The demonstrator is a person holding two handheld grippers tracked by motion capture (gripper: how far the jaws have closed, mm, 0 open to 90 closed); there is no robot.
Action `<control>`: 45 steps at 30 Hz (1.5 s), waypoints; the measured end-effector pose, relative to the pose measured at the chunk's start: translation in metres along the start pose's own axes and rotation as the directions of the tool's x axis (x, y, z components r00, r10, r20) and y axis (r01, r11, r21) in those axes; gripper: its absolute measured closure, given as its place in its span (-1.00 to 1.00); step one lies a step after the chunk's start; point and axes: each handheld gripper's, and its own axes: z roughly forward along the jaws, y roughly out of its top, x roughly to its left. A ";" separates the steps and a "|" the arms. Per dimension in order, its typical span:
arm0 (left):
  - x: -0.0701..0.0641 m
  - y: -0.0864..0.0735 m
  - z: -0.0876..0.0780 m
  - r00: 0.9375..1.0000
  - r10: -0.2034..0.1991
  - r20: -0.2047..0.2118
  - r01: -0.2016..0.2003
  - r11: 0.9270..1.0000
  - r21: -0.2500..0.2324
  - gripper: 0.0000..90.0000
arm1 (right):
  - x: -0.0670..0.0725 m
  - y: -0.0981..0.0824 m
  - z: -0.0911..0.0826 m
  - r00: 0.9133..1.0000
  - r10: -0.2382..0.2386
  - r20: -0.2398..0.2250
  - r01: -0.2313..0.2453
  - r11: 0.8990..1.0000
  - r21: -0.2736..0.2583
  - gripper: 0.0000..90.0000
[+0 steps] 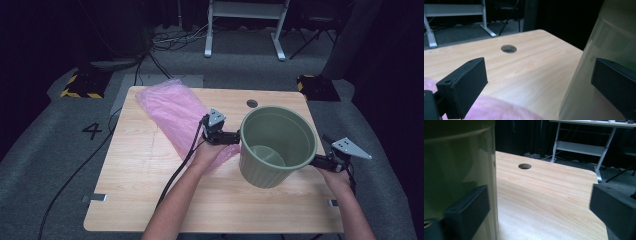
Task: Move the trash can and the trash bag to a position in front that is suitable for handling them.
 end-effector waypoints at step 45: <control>0.046 -0.039 -0.092 0.986 -0.069 -0.154 0.081 0.994 0.071 -1.00 | 0.080 0.005 -0.054 0.999 0.051 0.008 -0.051 0.992 0.112 -1.00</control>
